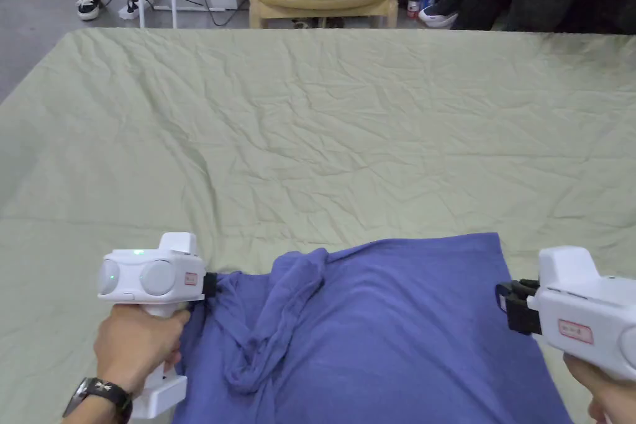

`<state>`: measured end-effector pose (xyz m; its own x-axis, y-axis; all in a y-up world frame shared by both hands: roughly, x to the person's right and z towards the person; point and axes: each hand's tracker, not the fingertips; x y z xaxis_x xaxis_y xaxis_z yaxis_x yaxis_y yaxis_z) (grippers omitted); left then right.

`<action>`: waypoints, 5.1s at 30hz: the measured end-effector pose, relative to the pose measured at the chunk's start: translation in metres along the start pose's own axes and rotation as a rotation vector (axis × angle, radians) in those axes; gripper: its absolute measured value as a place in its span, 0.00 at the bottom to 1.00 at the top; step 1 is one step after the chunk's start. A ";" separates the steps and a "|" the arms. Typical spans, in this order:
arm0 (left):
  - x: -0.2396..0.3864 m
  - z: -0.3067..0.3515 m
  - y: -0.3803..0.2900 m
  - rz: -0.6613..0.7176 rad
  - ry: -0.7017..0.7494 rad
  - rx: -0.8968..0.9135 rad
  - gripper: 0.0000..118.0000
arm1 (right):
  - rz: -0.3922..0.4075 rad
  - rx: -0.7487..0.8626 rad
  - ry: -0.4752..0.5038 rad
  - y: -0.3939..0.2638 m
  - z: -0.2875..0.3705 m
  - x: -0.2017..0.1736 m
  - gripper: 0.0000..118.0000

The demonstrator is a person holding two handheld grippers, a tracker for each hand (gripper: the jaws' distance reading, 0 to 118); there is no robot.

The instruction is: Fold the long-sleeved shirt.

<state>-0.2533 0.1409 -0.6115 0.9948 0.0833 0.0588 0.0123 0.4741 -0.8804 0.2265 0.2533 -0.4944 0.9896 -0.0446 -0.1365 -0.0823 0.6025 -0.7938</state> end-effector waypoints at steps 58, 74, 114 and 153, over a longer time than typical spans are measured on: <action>0.002 0.194 -0.056 0.043 -0.048 0.303 0.02 | -0.024 0.093 -0.042 -0.013 0.075 0.040 0.07; -0.008 0.224 -0.203 0.082 -0.067 0.215 0.02 | -0.128 -0.012 -0.024 -0.170 0.107 0.055 0.07; 0.023 0.315 -0.229 0.065 0.034 0.377 0.14 | -0.034 0.294 -0.072 -0.143 0.207 -0.071 0.28; -0.149 0.129 -0.204 0.302 -0.726 -0.037 0.65 | 0.050 0.075 0.010 -0.131 0.141 -0.117 0.01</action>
<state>-0.4174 0.1443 -0.3800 0.6406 0.7619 0.0961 -0.2321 0.3114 -0.9215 0.1382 0.2923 -0.2911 0.9832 -0.0209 -0.1815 -0.1224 0.6618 -0.7396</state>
